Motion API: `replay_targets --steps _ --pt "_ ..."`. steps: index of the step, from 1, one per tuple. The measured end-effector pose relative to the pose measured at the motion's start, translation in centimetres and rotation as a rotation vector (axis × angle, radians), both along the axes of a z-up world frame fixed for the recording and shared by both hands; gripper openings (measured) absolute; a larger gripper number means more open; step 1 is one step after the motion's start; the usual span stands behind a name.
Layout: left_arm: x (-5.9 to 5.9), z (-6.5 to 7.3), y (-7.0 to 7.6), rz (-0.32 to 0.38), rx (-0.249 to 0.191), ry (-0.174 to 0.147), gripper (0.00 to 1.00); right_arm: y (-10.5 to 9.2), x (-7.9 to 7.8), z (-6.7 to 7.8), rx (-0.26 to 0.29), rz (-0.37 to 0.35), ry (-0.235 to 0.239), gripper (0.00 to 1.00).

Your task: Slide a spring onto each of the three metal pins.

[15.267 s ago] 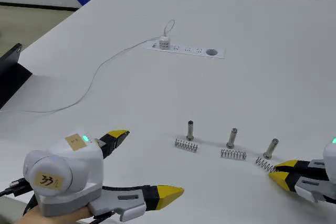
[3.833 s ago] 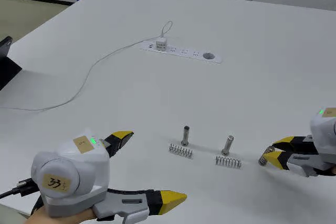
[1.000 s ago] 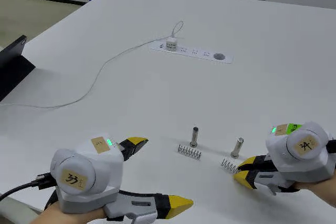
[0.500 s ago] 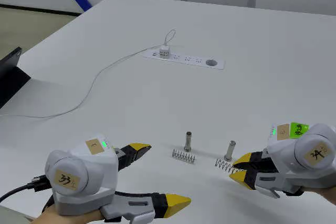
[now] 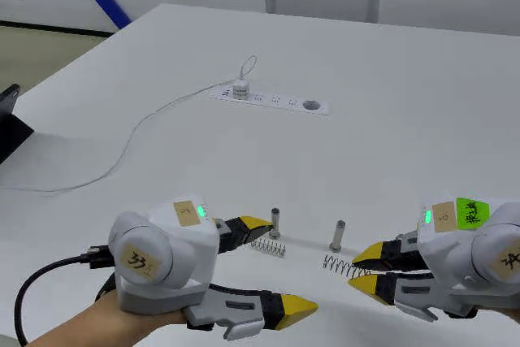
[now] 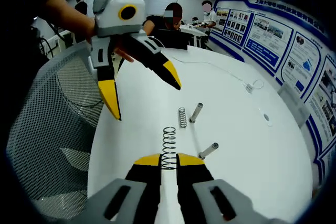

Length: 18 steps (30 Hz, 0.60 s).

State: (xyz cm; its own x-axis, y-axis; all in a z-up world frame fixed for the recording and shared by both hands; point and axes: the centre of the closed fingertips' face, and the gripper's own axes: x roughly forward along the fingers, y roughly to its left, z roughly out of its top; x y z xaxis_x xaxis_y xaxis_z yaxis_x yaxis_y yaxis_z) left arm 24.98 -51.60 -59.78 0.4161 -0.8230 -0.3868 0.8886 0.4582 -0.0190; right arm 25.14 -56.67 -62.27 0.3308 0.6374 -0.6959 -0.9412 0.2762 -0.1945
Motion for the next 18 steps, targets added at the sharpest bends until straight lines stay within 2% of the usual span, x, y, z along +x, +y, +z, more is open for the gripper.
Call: replay_targets --steps 8,18 --pt "-0.7 -0.2 -1.1 -0.046 0.017 -0.009 0.54 0.7 -1.0 0.9 0.004 0.076 -0.017 0.11" --pt "-0.6 0.5 -2.7 -0.088 0.013 -0.047 0.43 1.9 -2.0 1.7 0.0 0.166 -0.047 0.11"
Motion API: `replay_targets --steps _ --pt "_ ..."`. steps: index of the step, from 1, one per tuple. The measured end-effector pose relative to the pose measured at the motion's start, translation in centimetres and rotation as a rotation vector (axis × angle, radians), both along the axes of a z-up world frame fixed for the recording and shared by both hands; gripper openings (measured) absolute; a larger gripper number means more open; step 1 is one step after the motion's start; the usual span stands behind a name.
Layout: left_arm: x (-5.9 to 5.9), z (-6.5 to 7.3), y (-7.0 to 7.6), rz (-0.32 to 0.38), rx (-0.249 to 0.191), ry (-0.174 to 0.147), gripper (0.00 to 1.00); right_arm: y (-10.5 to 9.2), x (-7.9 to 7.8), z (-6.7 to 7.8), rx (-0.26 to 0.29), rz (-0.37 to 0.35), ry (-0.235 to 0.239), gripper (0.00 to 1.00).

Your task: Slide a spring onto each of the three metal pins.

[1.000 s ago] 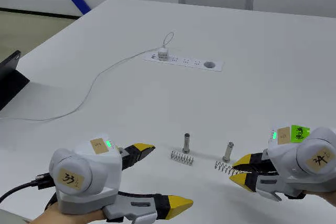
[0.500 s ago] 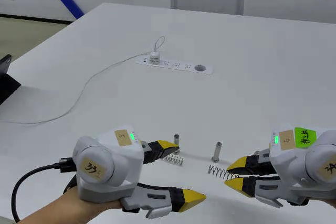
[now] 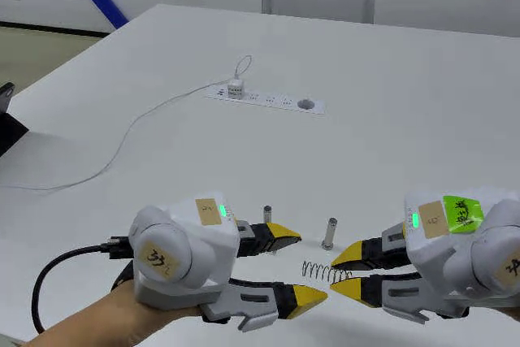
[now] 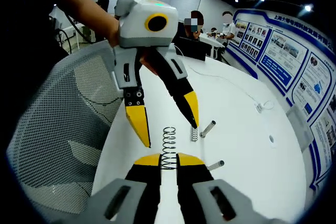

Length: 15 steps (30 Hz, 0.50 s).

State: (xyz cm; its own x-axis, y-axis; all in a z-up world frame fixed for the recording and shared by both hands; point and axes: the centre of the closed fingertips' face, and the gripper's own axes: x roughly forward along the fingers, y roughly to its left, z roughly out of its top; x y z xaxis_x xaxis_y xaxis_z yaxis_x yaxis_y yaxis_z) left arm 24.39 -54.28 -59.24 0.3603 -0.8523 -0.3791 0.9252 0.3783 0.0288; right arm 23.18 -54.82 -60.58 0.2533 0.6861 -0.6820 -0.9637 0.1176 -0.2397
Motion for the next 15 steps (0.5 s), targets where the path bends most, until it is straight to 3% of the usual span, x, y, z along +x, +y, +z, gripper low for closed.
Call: replay_targets --steps 2,5,11,15 --pt "0.1 0.1 -0.1 0.0 -0.003 0.001 0.43 -0.1 0.0 0.0 -0.005 0.005 -0.004 0.11" --pt "-0.1 0.0 -0.1 -0.021 0.007 -0.005 0.35 -0.1 0.0 0.1 -0.007 0.015 -0.015 0.11" --pt "-0.6 0.1 -0.4 -0.053 -0.007 0.013 0.25 0.2 -0.5 0.6 0.005 0.05 -0.026 0.11" --pt "-1.1 0.0 -0.7 -0.09 0.009 0.006 0.19 0.2 -0.6 0.7 0.005 0.059 -0.026 0.11"
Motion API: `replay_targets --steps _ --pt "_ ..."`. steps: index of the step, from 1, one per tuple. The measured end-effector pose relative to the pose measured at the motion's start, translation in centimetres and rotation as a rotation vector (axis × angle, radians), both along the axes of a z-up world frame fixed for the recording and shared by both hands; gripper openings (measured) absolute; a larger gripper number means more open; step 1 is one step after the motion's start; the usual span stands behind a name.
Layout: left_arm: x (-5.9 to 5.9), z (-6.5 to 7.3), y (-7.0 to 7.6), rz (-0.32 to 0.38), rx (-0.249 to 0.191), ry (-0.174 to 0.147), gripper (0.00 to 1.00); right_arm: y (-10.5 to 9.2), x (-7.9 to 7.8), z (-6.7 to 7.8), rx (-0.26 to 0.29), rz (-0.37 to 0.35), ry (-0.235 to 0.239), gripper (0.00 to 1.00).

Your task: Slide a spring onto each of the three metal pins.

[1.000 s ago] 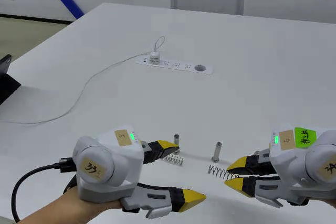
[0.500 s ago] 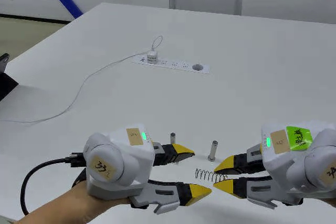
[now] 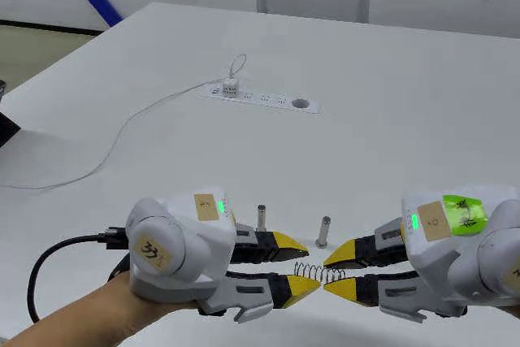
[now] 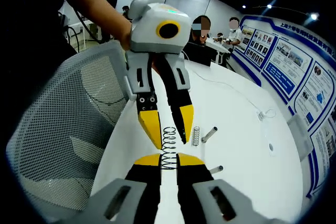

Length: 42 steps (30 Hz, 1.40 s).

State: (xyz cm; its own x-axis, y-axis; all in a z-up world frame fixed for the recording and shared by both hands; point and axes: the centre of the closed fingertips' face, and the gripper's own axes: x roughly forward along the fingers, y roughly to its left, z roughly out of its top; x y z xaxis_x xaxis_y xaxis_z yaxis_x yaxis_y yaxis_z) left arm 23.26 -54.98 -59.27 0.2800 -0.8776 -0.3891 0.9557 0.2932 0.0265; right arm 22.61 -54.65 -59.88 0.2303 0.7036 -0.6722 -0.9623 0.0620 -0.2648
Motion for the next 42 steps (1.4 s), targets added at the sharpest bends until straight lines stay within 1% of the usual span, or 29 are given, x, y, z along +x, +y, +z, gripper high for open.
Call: replay_targets --steps 1,2,3,5,9,10,11,13,14,20,21,23,25,26,27,28,29,31,33,36,37,38,39,41,42 --pt "-0.5 0.1 -0.2 -0.025 -0.01 0.016 0.16 0.0 0.0 0.1 0.003 0.0 0.0 0.11" --pt "-0.3 0.2 -0.1 -0.016 -0.008 0.006 0.16 -0.1 -0.2 0.0 -0.011 0.011 0.004 0.11" --pt "-0.3 0.2 -0.1 -0.021 -0.003 -0.002 0.15 0.0 -0.2 0.1 -0.003 0.016 -0.003 0.11" --pt "-0.5 0.2 -0.1 -0.038 0.009 -0.018 0.15 0.0 -0.3 0.2 0.0 0.022 -0.002 0.11" --pt "-0.9 0.4 -0.1 -0.085 0.039 -0.09 0.12 -0.1 -0.4 0.4 0.0 0.035 -0.005 0.11" --pt "-1.0 0.4 -0.1 -0.098 0.047 -0.113 0.11 -0.2 -0.3 0.5 -0.008 0.041 -0.019 0.11" --pt "-1.0 0.5 -0.1 -0.106 0.054 -0.141 0.1 -0.1 -0.4 0.6 -0.005 0.047 -0.017 0.11" --pt "-0.9 0.6 -0.2 -0.102 0.057 -0.154 0.1 -0.1 -0.4 0.6 -0.011 0.055 -0.028 0.11" --pt "-0.9 0.7 -0.2 -0.102 0.062 -0.173 0.1 -0.1 -0.3 0.7 -0.014 0.056 -0.036 0.11" --pt "-0.8 1.0 0.0 -0.097 0.06 -0.189 0.09 0.1 -0.1 1.0 -0.01 0.05 -0.047 0.12" --pt "-0.8 1.0 0.1 -0.098 0.064 -0.193 0.09 0.0 0.1 0.9 -0.013 0.03 -0.037 0.14" --pt "-0.8 1.1 0.2 -0.097 0.064 -0.197 0.09 0.0 0.0 0.6 -0.017 0.019 -0.023 0.22" --pt "-0.8 1.5 0.2 -0.092 0.055 -0.2 0.09 -0.1 -0.2 0.4 -0.017 0.032 -0.012 0.18" --pt "-0.8 1.5 0.3 -0.096 0.057 -0.198 0.09 0.0 -0.1 0.4 -0.011 0.032 -0.024 0.18" --pt "-0.9 1.5 0.3 -0.102 0.059 -0.203 0.09 -0.1 0.1 0.4 -0.008 0.028 -0.03 0.16" --pt "-1.0 1.5 0.3 -0.105 0.061 -0.204 0.09 -0.1 0.1 0.4 -0.007 0.023 -0.022 0.13" --pt "-1.1 1.5 0.3 -0.11 0.067 -0.209 0.09 -0.1 0.2 0.4 0.004 0.018 -0.017 0.12" --pt "-1.1 1.5 0.4 -0.111 0.071 -0.213 0.09 0.0 0.1 0.4 0.016 0.016 0.0 0.12" --pt "-1.1 1.5 0.4 -0.112 0.075 -0.219 0.09 0.0 0.0 0.4 0.02 0.015 0.001 0.12" --pt "-1.1 1.0 0.3 -0.121 0.093 -0.221 0.09 0.0 -0.2 0.5 0.022 0.016 0.021 0.11" --pt "-1.1 0.7 0.3 -0.13 0.11 -0.226 0.09 -0.1 -0.3 0.5 0.024 0.016 0.031 0.11" --pt "-1.0 0.5 0.3 -0.138 0.134 -0.242 0.09 -0.1 -0.3 0.6 0.029 0.016 0.037 0.11" --pt "-1.0 0.2 0.2 -0.145 0.154 -0.249 0.09 -0.1 -0.5 0.9 0.045 0.019 0.047 0.11" --pt "-0.9 0.0 0.1 -0.148 0.16 -0.254 0.09 0.0 -0.7 1.3 0.066 0.024 0.057 0.11" --pt "-0.9 0.1 0.1 -0.147 0.157 -0.252 0.09 0.1 -0.9 1.7 0.082 0.025 0.06 0.11"
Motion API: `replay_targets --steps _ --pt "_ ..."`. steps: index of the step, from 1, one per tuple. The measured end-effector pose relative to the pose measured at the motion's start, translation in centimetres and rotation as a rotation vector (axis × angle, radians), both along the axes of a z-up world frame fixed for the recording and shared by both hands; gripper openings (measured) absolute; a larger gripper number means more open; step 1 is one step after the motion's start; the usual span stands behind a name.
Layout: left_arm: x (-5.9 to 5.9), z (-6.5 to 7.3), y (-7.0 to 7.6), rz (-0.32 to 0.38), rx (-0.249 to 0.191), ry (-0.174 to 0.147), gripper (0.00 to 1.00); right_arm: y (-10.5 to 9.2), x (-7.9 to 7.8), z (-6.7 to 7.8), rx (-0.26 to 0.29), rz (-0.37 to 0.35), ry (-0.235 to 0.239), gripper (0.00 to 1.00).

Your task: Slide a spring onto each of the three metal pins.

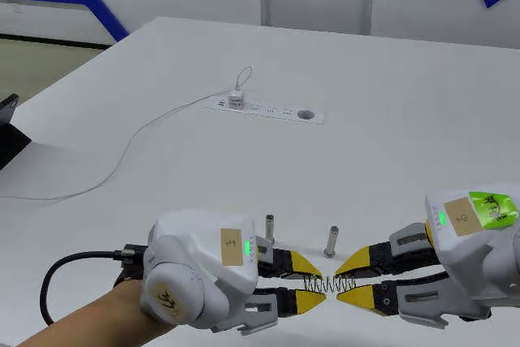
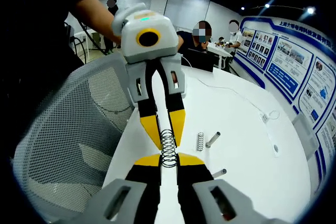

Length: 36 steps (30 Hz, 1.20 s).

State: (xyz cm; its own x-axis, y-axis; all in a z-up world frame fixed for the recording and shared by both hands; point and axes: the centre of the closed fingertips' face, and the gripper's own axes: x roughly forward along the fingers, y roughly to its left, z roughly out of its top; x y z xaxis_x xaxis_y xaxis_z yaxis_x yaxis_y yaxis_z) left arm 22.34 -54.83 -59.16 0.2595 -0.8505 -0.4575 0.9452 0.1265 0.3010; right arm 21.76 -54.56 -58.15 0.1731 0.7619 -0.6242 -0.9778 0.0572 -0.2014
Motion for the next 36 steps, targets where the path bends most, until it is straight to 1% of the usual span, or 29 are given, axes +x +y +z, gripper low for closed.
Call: replay_targets --steps 2,4,6,9,10,11,15,17,19,21,22,26,28,31,33,36 --pt "0.0 0.1 0.0 0.002 -0.011 0.002 0.09 0.2 -0.3 0.8 0.038 0.002 0.012 0.11" --pt "0.0 0.3 -0.1 0.007 -0.022 0.003 0.09 0.3 -0.3 1.2 0.062 0.001 0.018 0.11" --pt "0.1 0.6 -0.2 0.014 -0.031 -0.009 0.09 0.5 -0.2 1.6 0.082 -0.004 0.024 0.11" --pt "0.2 1.2 -0.1 0.03 -0.066 0.009 0.09 0.8 -0.1 2.4 0.119 -0.01 0.033 0.11" --pt "0.2 1.5 0.0 0.037 -0.089 0.024 0.09 1.0 -0.2 2.8 0.149 -0.016 0.043 0.11" --pt "0.2 1.6 0.0 0.041 -0.099 0.031 0.09 1.1 -0.2 3.0 0.162 -0.019 0.047 0.11" --pt "0.3 1.7 0.1 0.055 -0.11 0.028 0.09 1.3 0.0 3.1 0.168 -0.026 0.049 0.11" --pt "0.2 1.7 0.2 0.056 -0.117 0.038 0.09 1.5 -0.1 3.2 0.181 -0.029 0.061 0.11" --pt "0.2 1.7 0.2 0.06 -0.124 0.042 0.09 1.6 -0.1 3.3 0.19 -0.032 0.064 0.11" --pt "0.2 1.8 0.3 0.063 -0.136 0.049 0.09 1.9 -0.1 3.6 0.225 -0.045 0.086 0.11" --pt "0.2 1.9 0.3 0.066 -0.142 0.05 0.09 2.0 -0.1 3.8 0.237 -0.048 0.09 0.11" --pt "0.1 1.8 0.2 0.072 -0.15 0.06 0.09 2.3 -0.1 3.9 0.246 -0.051 0.103 0.11" --pt "0.0 1.8 0.2 0.073 -0.158 0.072 0.09 2.5 -0.1 4.0 0.252 -0.048 0.107 0.11" --pt "0.0 1.8 0.1 0.073 -0.167 0.075 0.09 2.8 -0.2 4.2 0.268 -0.052 0.122 0.11" --pt "0.1 1.8 0.2 0.079 -0.168 0.071 0.1 2.9 -0.1 4.1 0.258 -0.062 0.118 0.11" --pt "0.6 2.0 0.6 0.115 -0.191 0.065 0.1 3.1 0.4 4.2 0.263 -0.077 0.099 0.1"
